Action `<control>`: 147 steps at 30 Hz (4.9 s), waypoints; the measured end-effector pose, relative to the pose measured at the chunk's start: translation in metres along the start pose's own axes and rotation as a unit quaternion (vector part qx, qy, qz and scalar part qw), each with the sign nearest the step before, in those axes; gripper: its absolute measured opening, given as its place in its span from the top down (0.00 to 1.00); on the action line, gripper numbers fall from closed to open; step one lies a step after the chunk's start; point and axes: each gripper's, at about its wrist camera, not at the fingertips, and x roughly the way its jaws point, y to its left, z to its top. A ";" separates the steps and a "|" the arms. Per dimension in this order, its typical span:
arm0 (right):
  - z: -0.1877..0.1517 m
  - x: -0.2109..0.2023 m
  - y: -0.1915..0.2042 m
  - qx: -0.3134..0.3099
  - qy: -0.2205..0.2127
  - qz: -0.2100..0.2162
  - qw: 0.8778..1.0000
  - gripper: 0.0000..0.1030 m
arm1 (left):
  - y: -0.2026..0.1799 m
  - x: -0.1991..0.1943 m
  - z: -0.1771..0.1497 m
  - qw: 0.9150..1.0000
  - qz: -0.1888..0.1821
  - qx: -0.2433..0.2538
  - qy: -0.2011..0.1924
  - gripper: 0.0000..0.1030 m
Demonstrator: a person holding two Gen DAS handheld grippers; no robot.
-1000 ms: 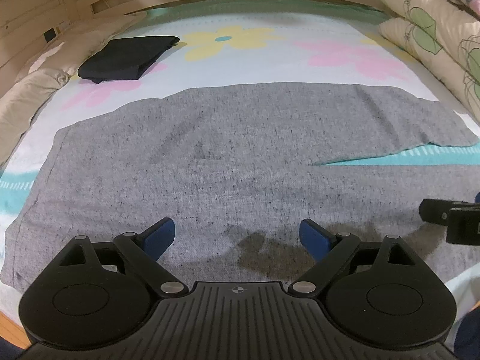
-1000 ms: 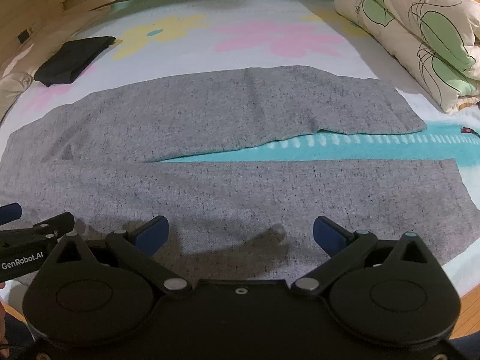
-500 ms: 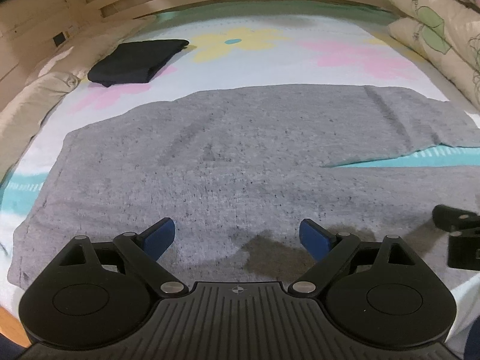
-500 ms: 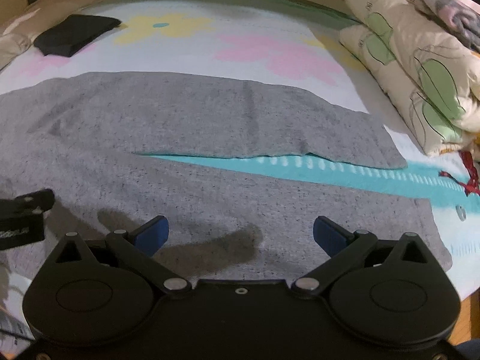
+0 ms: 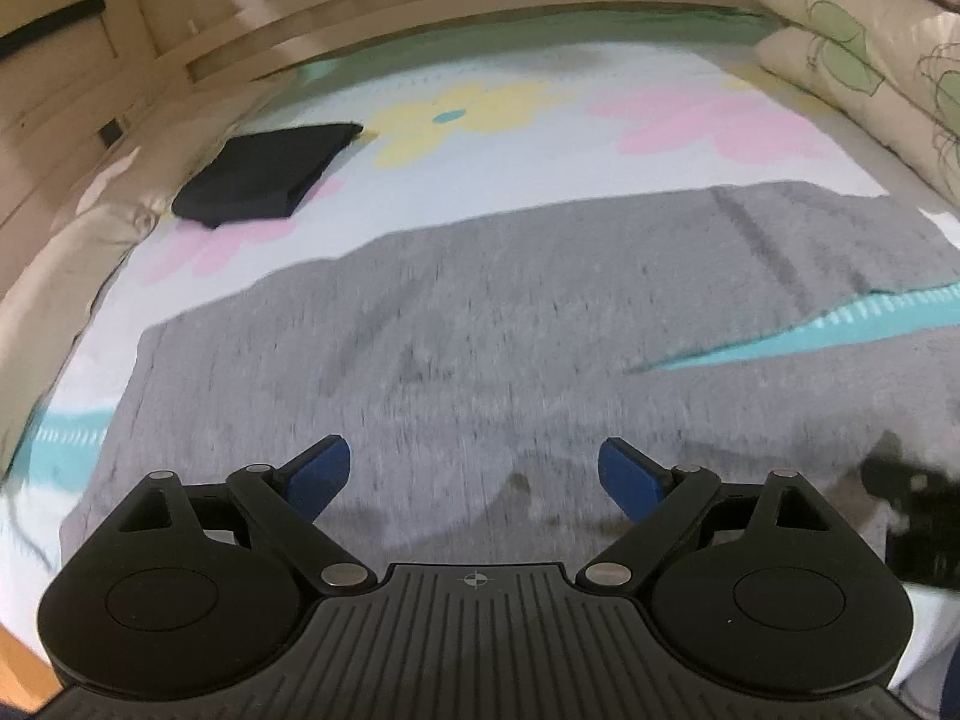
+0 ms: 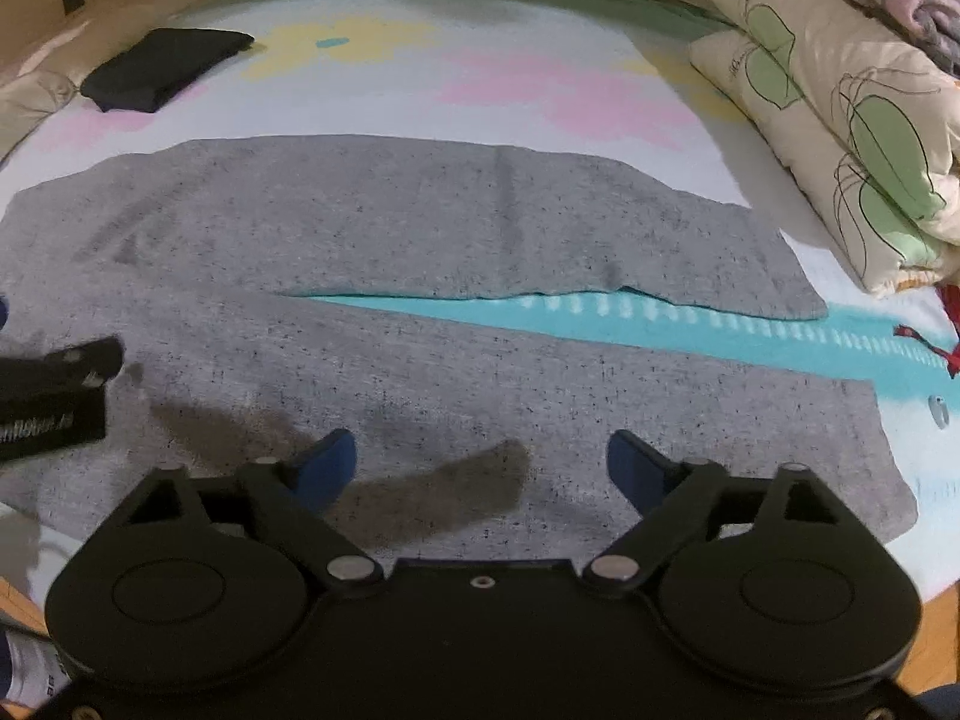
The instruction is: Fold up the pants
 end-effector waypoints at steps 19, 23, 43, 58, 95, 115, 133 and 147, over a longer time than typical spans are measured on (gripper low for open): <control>0.099 0.075 -0.096 0.054 0.064 -0.009 0.996 0.25 | 0.034 0.078 0.084 0.998 -0.043 -0.037 0.030 0.13; 0.129 0.114 -0.157 0.129 0.077 -0.059 0.987 0.25 | 0.033 0.096 0.082 0.993 -0.067 -0.066 0.068 0.13; 0.123 0.201 -0.283 0.215 0.078 0.013 0.973 0.82 | 0.014 0.112 0.082 0.989 -0.113 -0.041 0.091 0.13; 0.051 0.030 -0.239 0.016 -0.084 0.131 0.988 0.92 | 0.009 0.128 0.116 0.975 -0.171 -0.111 0.089 0.13; 0.099 0.170 -0.114 -0.011 0.057 -0.042 0.997 0.93 | 0.017 0.120 0.111 0.981 -0.143 -0.089 0.095 0.14; 0.047 0.104 -0.176 -0.039 0.024 -0.021 0.999 0.94 | 0.053 0.185 0.129 0.944 -0.111 -0.260 0.168 0.14; 0.056 0.103 -0.190 -0.003 0.028 0.001 1.000 0.94 | 0.082 0.183 0.146 0.935 -0.144 -0.296 0.135 0.97; 0.053 0.024 -0.216 -0.019 -0.054 0.000 0.998 0.94 | 0.079 -0.015 0.083 0.965 -0.167 -0.200 0.009 0.97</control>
